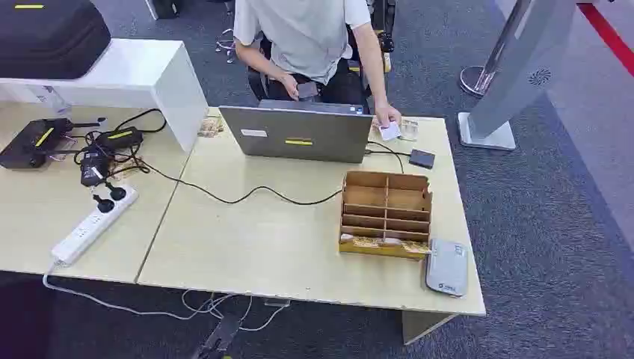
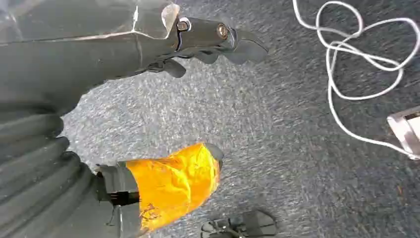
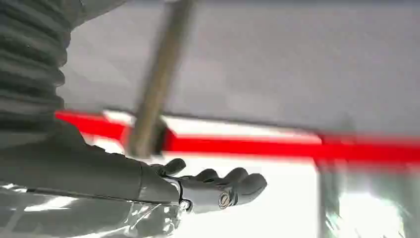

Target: Pass the card to the sensor for recognition and then transmit it.

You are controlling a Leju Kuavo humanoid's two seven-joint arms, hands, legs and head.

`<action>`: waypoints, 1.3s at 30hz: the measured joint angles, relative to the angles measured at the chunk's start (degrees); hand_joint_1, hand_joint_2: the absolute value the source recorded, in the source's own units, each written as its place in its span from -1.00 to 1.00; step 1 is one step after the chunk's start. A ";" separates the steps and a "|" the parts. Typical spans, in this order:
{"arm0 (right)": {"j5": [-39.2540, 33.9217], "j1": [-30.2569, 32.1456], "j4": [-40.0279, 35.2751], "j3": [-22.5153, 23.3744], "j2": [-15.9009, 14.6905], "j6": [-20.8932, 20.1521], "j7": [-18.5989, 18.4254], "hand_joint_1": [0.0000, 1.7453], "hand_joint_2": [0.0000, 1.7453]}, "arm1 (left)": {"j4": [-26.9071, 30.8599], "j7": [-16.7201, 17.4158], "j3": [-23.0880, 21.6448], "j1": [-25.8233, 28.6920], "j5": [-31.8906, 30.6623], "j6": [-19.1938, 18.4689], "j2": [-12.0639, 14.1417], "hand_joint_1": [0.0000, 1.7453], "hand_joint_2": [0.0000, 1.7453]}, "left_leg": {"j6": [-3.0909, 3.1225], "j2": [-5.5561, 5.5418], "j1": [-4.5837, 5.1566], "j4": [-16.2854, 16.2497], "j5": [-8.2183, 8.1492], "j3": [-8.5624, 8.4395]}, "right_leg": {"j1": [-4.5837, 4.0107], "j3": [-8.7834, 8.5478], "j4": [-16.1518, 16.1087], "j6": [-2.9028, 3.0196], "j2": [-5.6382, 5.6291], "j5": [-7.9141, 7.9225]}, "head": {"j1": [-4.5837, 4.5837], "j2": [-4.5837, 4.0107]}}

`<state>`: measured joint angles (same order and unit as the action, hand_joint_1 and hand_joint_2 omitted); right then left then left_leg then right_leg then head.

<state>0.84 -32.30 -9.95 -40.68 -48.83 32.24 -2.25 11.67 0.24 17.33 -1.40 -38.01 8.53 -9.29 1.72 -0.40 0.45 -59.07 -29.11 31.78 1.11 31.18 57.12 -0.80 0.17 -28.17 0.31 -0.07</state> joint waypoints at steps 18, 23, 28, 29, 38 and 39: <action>64.72 -13.55 -42.40 21.84 16.57 -24.07 -2.56 -1.00 1.00 | -0.02 -5.42 0.28 -0.28 -2.62 1.88 -1.09 -1.00 1.00 | -0.09 -0.18 -0.16 0.03 0.30 0.11 | -0.14 0.20 0.18 0.12 0.11 0.12 | 0.02 0.00; 69.52 -17.95 -44.81 21.84 23.52 -26.10 -2.60 -1.00 1.00 | -0.02 -5.73 0.42 -0.68 -2.88 1.83 -1.51 -1.00 1.00 | -0.17 -0.25 -0.18 0.02 0.35 0.05 | -0.17 0.18 0.18 0.14 0.22 0.13 | 0.00 0.00; 71.35 -19.44 -45.79 21.68 27.67 -26.08 -1.42 -1.00 1.00 | -0.07 -8.04 0.46 -0.68 -4.02 1.85 -1.60 -1.00 1.00 | -0.20 -0.24 -0.18 0.02 0.37 0.07 | -0.16 0.18 0.19 0.17 0.20 0.15 | -0.02 0.00; 71.71 -19.41 -46.18 21.60 28.42 -26.12 -1.27 -1.00 1.00 | -0.09 -8.88 0.46 -0.70 -4.53 2.54 -1.66 -1.00 1.00 | -0.20 -0.24 -0.18 0.02 0.37 0.06 | -0.16 0.18 0.19 0.17 0.19 0.15 | 0.02 0.00; 72.36 -19.25 -48.39 20.99 31.32 -26.47 -1.14 -1.00 1.00 | -0.09 -11.10 0.46 -0.83 -5.77 4.83 -2.08 -1.00 1.00 | -0.20 -0.28 -0.17 0.00 0.37 0.07 | -0.16 0.19 0.18 0.17 0.25 0.15 | 0.00 0.00; 72.40 -19.24 -48.50 20.99 31.43 -26.52 -1.14 -1.00 1.00 | -0.09 -11.80 0.46 -0.82 -5.71 5.22 -2.08 -1.00 1.00 | -0.20 -0.28 -0.17 0.00 0.37 0.07 | -0.16 0.19 0.18 0.17 0.25 0.15 | -0.02 0.00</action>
<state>73.24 -51.54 -58.44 -19.69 -17.40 5.73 -3.39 11.58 -11.56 17.79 -2.23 -43.71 13.74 -11.37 1.52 -0.68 0.27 -59.07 -28.75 31.85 0.96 31.37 57.30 -0.63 0.43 -28.01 0.28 -0.07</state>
